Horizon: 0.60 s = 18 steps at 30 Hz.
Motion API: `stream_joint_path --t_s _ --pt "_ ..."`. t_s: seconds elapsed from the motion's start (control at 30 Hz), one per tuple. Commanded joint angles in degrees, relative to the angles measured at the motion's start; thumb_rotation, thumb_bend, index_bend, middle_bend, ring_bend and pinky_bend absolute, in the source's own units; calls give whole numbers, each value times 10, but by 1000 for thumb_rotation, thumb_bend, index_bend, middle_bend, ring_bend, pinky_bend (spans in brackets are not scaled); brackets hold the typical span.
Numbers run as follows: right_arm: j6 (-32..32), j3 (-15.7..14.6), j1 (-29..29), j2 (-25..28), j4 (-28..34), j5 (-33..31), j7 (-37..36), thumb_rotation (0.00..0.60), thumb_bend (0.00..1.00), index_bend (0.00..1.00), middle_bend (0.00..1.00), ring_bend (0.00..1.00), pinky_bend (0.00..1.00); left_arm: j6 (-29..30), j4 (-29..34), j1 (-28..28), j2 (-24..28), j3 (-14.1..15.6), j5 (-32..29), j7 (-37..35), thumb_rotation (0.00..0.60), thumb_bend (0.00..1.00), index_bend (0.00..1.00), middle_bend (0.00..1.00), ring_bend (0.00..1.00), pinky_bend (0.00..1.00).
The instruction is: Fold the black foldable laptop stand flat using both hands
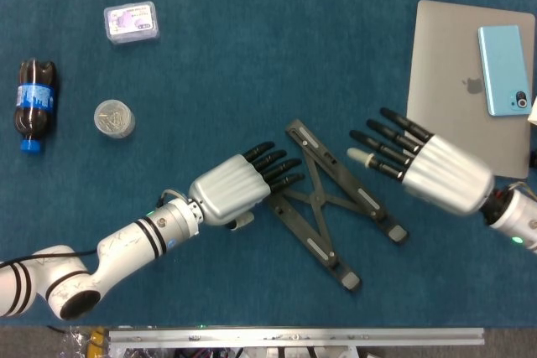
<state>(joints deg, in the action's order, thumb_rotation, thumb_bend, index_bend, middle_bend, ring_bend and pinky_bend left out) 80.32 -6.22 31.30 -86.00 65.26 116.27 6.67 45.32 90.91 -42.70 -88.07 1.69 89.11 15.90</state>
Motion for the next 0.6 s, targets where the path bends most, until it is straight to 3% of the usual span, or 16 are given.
stream_joint_path --t_s 0.03,0.6 --pt "6 -7 8 -28 -30 17 11 600 0 0 0 0 0 7 -6 3 -6 -3 -8 -8 600 318 0 0 0 0" --pt "36 -21 2 -99 -126 23 25 600 0 0 0 0 0 25 -62 13 -42 7 -20 -37 600 317 0 0 0 0"
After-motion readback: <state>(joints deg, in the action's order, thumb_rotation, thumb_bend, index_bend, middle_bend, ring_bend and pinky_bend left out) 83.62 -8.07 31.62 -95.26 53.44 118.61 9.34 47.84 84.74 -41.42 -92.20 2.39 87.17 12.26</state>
